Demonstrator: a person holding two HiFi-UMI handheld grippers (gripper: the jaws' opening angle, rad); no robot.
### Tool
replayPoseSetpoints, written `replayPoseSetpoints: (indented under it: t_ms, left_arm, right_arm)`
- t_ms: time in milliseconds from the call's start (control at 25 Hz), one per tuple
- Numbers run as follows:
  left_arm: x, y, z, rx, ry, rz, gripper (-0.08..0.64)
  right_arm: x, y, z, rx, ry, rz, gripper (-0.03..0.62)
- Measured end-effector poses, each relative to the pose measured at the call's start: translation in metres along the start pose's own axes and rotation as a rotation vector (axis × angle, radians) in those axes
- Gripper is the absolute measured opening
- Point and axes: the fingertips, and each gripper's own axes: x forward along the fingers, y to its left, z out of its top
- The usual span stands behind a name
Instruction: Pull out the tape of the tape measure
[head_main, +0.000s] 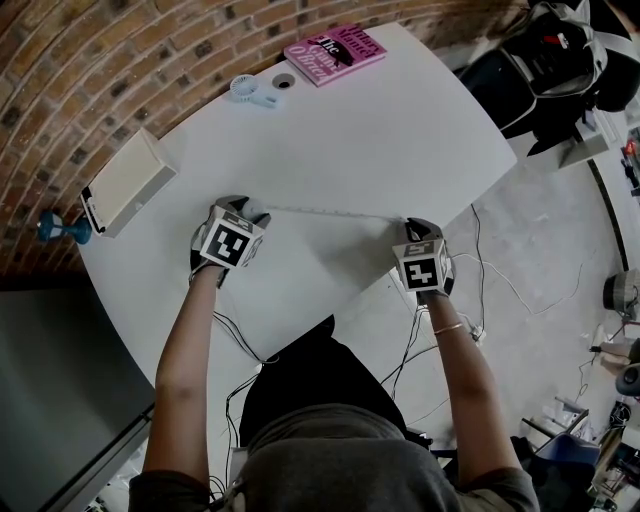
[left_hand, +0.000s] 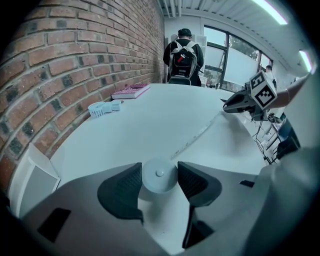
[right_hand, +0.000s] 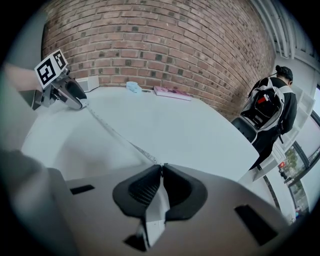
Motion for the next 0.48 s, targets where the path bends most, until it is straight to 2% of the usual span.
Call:
replayPoseSetpoints:
  t_ms: [480]
  left_arm:
    - [0.0017,-0.0026,-0.0072,0.002,0.038,0.001,0.235]
  right_arm:
    - [0.0011,-0.0011,-0.0054,-0.025,0.019,0.004,0.051]
